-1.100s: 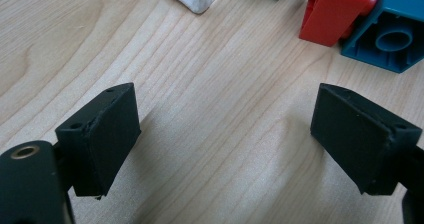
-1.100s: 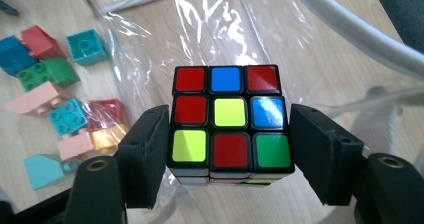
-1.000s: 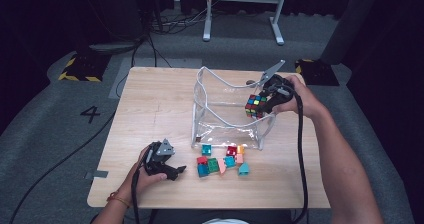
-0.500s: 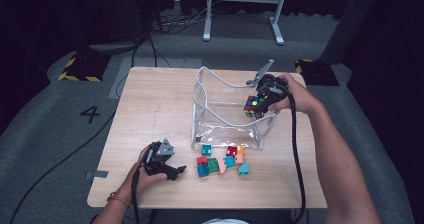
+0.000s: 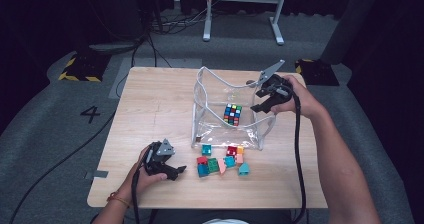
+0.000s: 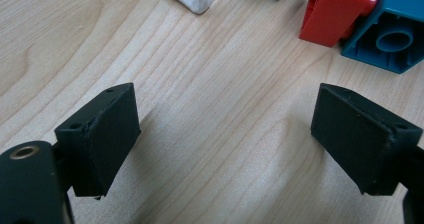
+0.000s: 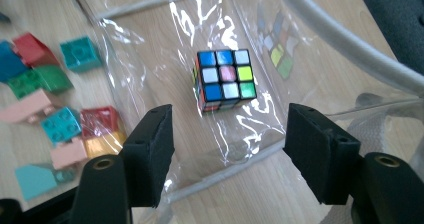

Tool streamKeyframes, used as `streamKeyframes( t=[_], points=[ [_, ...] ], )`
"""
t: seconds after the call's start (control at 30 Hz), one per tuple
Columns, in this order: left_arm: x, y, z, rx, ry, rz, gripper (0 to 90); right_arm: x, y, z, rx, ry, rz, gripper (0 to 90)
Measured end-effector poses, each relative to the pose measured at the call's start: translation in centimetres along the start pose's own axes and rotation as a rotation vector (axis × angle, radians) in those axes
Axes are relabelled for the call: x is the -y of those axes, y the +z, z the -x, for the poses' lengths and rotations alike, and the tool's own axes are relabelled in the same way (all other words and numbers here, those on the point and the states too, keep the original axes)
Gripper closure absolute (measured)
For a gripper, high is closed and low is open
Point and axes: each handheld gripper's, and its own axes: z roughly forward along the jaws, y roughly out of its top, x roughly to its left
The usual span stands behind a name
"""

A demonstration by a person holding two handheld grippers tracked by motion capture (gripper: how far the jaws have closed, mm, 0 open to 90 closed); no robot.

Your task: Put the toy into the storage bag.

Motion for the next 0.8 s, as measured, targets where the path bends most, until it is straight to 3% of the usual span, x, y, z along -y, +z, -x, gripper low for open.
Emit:
streamKeyframes(
  t=[0.07,0.1,0.13,0.17,0.2,0.23,0.3,0.33,0.37,0.43,0.8],
  points=[
    [0.0,0.0,0.0,0.000,0.000,0.000,12.1,0.3,-0.6,-0.3,0.020,0.020,0.027,35.6],
    [0.0,0.0,0.0,0.000,0.000,0.000,12.1,0.7,-1.0,-0.4,0.034,0.028,0.071,34.4],
    [0.0,0.0,0.0,0.000,0.000,0.000,12.2,0.7,-1.0,-0.4,0.034,0.028,0.071,34.4],
    [0.0,0.0,0.0,0.000,0.000,0.000,12.2,1.2,-1.5,-0.7,0.054,0.046,0.112,32.7],
    [0.0,0.0,0.0,0.000,0.000,0.000,12.2,1.2,-1.5,-0.7,0.054,0.046,0.112,32.7],
    [0.0,0.0,0.0,0.000,0.000,0.000,12.2,1.6,-2.1,-1.1,0.071,0.069,0.159,31.7],
    [0.0,0.0,0.0,0.000,0.000,0.000,12.2,2.1,-2.8,-1.4,0.089,0.083,0.214,31.7],
    [0.0,0.0,0.0,0.000,0.000,0.000,12.2,2.1,-2.8,-1.4,0.089,0.083,0.214,31.7],
    [0.0,0.0,0.0,0.000,0.000,0.000,12.2,2.6,-3.6,-1.8,0.107,0.104,0.264,31.8],
    [0.0,0.0,0.0,0.000,0.000,0.000,12.2,3.0,-4.2,-2.0,0.117,0.117,0.310,32.7],
    [0.0,0.0,0.1,-0.007,-0.006,0.000,12.2,6.0,-6.9,-4.8,0.151,0.161,0.471,35.1]
  ],
)
